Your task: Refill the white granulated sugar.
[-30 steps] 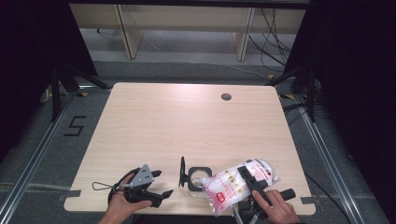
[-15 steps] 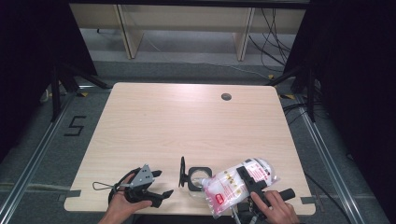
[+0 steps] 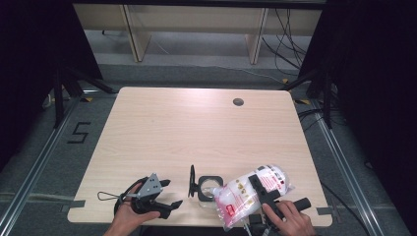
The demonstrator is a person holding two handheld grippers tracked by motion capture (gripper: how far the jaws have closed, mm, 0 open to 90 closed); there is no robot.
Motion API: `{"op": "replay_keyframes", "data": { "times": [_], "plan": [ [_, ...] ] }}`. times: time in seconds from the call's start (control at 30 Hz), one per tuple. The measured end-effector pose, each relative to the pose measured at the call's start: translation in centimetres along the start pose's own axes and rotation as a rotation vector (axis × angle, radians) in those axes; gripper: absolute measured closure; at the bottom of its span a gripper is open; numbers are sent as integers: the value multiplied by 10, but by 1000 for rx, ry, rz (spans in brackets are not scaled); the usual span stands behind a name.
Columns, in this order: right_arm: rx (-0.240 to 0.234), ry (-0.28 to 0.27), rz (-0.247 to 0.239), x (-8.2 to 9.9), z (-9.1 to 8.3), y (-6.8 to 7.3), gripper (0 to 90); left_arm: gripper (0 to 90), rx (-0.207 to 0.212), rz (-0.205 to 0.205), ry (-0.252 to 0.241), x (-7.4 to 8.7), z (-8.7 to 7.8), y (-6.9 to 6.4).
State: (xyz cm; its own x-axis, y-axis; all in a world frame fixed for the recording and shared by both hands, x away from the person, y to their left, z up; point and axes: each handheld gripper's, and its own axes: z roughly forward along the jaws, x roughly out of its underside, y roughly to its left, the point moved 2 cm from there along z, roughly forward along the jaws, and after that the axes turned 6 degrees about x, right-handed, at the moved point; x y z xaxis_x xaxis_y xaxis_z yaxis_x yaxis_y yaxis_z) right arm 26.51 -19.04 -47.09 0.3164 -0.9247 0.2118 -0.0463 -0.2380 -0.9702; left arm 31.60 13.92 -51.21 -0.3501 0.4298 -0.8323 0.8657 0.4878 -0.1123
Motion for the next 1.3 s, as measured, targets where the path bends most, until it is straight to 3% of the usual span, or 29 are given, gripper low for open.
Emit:
{"op": "replay_keyframes", "data": {
  "times": [0.1, 0.37, 0.4, 0.77, 0.8, 0.87, 0.9, 1.0, 1.1, 1.17, 1.2, 1.3],
  "plan": [
    [11, 0, -15, 0, 0, -1, 421, 188, -1, -16, -12, -1, 1, -1],
    [6, 14, 10, 0, -2, 1, 422, 188, -11, 11, 12, 0, 0, 1],
    [4, 14, 11, 0, -2, 1, 422, 188, -3, -16, -15, 0, 1, -1],
    [11, -7, -5, 0, -1, -1, 424, 188, -1, -15, -13, 0, 1, -1],
    [12, -7, -3, 0, -1, -1, 424, 188, 2, 8, -10, -1, 1, 1],
    [12, -5, -1, 0, -1, -1, 424, 188, -3, 16, 2, -1, 1, 1],
    [10, -5, -5, 0, -1, -1, 424, 188, -6, -5, -2, 0, 1, 0],
    [20, -9, -10, 0, -1, -1, 424, 188, 1, -10, -13, -1, 1, 0],
    [16, -5, -11, 0, -1, -2, 425, 188, 0, 20, 2, 0, 0, 2],
    [19, -3, -13, 0, 0, -2, 425, 188, 0, 11, 2, -1, 0, 2],
    [15, -2, -14, 1, -1, -2, 425, 188, -8, 31, 14, -1, -1, 3],
    [9, 15, 8, 2, -2, 1, 425, 188, -3, -11, -2, -1, 2, 0]
  ]
}}
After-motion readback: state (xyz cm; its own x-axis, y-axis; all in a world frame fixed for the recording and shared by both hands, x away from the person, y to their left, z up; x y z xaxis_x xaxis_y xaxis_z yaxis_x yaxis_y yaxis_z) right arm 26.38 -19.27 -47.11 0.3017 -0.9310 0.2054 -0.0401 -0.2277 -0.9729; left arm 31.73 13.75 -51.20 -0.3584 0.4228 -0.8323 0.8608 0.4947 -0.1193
